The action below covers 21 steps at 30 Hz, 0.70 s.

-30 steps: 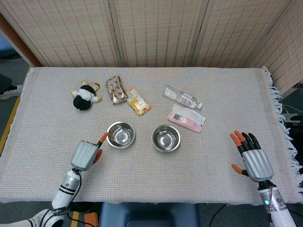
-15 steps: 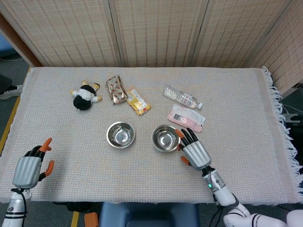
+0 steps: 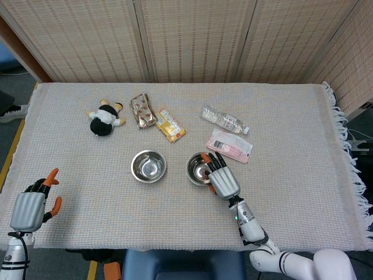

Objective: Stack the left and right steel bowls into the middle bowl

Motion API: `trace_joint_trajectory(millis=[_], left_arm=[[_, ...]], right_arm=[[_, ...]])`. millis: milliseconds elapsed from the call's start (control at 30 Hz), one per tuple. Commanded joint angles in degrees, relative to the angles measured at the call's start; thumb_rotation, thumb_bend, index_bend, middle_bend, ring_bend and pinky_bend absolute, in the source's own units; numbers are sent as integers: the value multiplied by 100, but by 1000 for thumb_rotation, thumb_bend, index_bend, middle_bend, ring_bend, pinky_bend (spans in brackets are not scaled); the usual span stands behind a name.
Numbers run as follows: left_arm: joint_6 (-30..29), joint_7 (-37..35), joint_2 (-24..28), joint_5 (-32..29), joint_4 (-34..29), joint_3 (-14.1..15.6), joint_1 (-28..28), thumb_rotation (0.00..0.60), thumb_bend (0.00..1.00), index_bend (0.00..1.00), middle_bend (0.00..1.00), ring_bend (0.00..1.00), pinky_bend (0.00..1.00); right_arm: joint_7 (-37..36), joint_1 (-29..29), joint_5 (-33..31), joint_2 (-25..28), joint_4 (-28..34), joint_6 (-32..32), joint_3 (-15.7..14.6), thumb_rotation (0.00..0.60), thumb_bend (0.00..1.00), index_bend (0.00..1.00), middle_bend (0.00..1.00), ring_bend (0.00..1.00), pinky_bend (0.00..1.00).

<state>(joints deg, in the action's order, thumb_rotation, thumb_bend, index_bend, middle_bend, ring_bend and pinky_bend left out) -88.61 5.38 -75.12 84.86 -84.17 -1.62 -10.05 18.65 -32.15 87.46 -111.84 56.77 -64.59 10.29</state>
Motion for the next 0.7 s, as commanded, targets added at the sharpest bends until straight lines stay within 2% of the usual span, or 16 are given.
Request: trace_joint_trajectory(millis=[33, 200, 267, 333, 567, 700], left_arm=[[24, 0, 5, -18, -1, -27, 10, 600, 462, 33, 325, 245, 422], [43, 2, 6, -21, 6, -48, 16, 600, 462, 33, 326, 245, 422], [44, -37, 25, -22, -4, -73, 30, 600, 462, 32, 326, 245, 422], [60, -79, 47, -19, -7, -86, 34, 600, 462, 32, 326, 245, 422], [107, -255, 148, 1, -36, -121, 59, 600, 472, 31, 326, 245, 422], [118, -362, 211, -8, -52, -152, 80, 600, 473, 29, 326, 245, 422]], right_arm=[[-139, -47, 49, -58, -84, -95, -51, 600, 347, 710, 14, 0, 0], [-331, -65, 214, -61, -102, -338, -118, 600, 363, 800, 52, 0, 0], [-634, -105, 448, -79, 70, -758, -115, 600, 364, 805, 58, 0, 0], [-609, -165, 499, -87, 171, -828, -93, 600, 364, 796, 59, 0, 0], [-226, -642, 260, -295, 665, -467, 310, 600, 364, 766, 58, 0, 0], [81, -998, -155, -635, 562, -20, 653, 600, 364, 757, 59, 0, 0]])
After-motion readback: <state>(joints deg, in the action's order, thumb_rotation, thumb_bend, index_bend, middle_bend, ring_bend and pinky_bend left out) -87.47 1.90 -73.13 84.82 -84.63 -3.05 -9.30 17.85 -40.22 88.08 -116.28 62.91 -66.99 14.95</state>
